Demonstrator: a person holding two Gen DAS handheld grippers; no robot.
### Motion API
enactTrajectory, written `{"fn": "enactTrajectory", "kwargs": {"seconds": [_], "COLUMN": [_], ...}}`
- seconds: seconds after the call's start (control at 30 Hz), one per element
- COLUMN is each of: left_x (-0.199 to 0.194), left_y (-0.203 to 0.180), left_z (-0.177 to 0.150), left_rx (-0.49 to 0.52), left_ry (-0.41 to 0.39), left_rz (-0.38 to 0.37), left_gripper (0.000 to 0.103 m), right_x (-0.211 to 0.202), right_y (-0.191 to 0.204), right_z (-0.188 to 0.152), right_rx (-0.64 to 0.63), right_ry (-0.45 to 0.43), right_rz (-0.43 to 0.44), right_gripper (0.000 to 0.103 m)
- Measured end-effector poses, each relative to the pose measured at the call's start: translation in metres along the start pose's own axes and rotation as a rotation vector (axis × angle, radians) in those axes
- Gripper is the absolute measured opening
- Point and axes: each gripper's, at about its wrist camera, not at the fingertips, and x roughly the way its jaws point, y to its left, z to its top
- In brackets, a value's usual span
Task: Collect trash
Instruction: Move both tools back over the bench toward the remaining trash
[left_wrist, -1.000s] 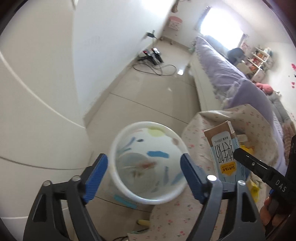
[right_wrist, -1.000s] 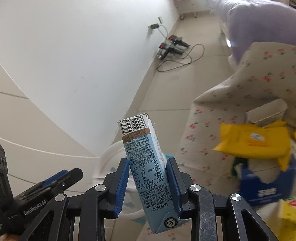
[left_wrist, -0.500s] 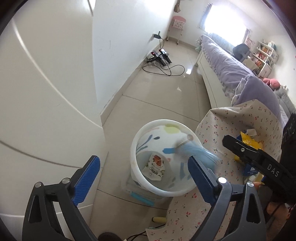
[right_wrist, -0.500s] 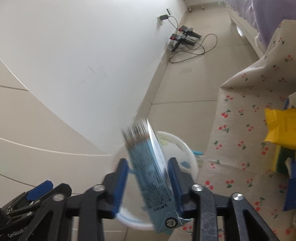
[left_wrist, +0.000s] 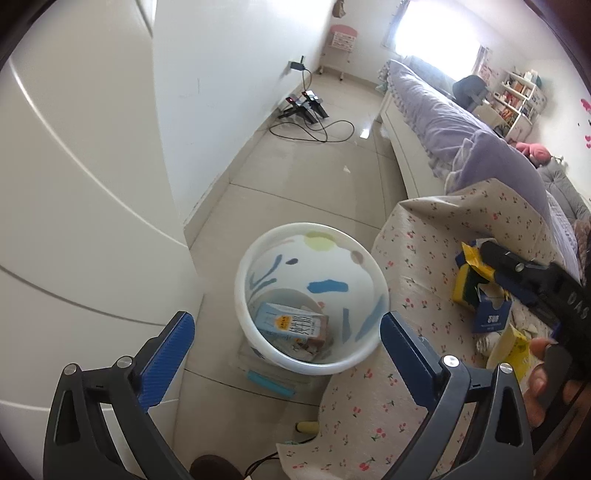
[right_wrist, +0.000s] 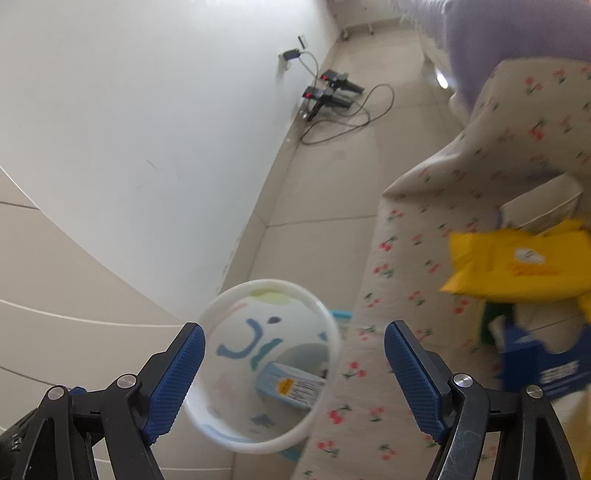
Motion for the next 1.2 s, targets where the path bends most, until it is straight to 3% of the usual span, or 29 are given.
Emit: {"fn": "enactTrajectory", "kwargs": {"seconds": [0.23,0.7,1.2], "left_x": [-0.001,-0.002,0.010], "left_y": [-0.011,-0.050,-0.111], "left_z": [-0.005,-0.012,-0.004], "left_rx": [-0.016,0.027,0.076], "left_ry": [0.047,0.077,0.073], "left_rz": [-0.065,-0.089,-0.122], "left_gripper": [0.102,0.102,0.102], "right_x": [-0.040,-0.098,-0.134], "right_y": [-0.018,-0.064,-0.154], "right_z": [0.009,0.016,0.009], "right_rx": [0.006,0.006,0.037], "right_ry": [-0.054,-0.088,-0.068], "right_rz": [-0.036,-0.143,-0.305], "right_gripper": [0.086,0.086,0.087]}}
